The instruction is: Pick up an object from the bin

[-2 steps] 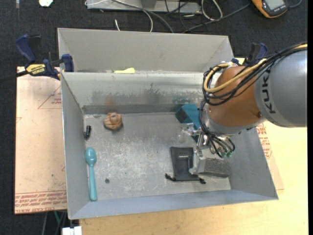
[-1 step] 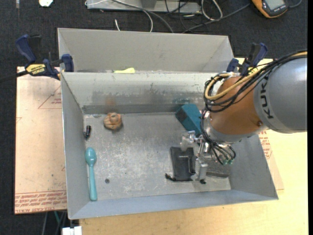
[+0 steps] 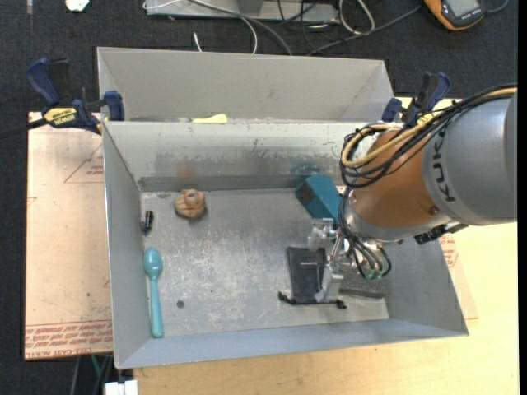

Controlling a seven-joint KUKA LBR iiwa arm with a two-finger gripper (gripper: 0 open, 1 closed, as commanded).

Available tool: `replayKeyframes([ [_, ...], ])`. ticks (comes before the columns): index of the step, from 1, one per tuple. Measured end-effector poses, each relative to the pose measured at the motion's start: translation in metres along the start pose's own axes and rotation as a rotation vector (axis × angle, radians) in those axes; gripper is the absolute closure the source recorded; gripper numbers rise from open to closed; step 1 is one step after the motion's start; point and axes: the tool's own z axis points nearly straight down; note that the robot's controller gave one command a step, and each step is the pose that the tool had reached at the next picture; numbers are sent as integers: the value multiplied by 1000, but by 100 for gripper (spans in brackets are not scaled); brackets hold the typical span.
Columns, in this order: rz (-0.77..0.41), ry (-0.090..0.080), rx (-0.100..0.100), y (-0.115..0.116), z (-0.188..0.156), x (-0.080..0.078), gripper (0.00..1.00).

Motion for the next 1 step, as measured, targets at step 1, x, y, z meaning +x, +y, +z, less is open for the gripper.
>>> replayKeyframes([
  [1,2,2,-1,-8,10,0,100],
])
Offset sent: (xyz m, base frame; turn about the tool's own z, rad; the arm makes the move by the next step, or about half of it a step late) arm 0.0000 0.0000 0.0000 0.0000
